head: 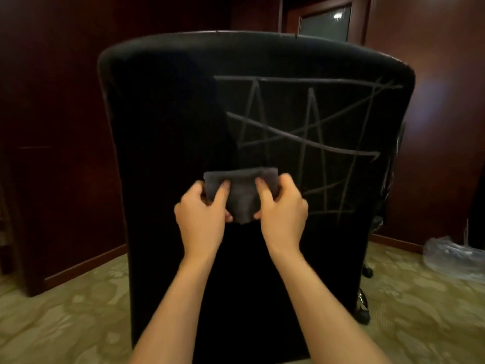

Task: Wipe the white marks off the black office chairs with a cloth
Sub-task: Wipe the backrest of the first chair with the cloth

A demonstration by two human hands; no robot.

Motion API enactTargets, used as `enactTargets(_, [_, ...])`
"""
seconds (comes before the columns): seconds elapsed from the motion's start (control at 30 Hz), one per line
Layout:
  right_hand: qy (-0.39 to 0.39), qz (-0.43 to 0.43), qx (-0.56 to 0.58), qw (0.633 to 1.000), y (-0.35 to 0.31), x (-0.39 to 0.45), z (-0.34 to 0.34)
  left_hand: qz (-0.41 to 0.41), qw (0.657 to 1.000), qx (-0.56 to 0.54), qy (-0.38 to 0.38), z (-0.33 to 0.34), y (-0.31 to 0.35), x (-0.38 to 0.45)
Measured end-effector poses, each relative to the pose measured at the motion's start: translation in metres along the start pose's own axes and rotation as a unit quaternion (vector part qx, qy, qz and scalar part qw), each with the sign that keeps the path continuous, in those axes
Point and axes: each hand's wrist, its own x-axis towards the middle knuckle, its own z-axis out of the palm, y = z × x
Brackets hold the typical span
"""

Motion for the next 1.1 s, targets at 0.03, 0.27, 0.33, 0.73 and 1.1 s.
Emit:
enactTargets(0.03, [-0.002, 0.006, -0.034, 0.999, 0.014, -0.011, 0.004, -0.002, 1.000, 0.019, -0.007, -0.002, -0.012, -0.009])
enactTargets(0.27, [0.012, -0.005, -0.023, 1.000, 0.007, -0.029, -0.002, 0.019, 1.000, 0.017, -0.009, -0.015, -0.012, -0.018])
enactTargets(0.33, [0.044, -0.036, 0.016, 0.998, -0.030, 0.003, -0.005, 0.061, 0.998, 0.001, 0.022, -0.014, 0.017, 0.015])
enactTargets(0.73, [-0.001, 0.007, -0.075, 0.997, 0.001, -0.027, 0.010, 0.031, 0.998, 0.032, -0.038, -0.027, -0.017, 0.002])
enactTargets(1.1, [0.041, -0.122, -0.061, 0.990, -0.129, 0.078, 0.002, 0.105, 0.993, 0.003, 0.048, -0.029, 0.089, 0.111])
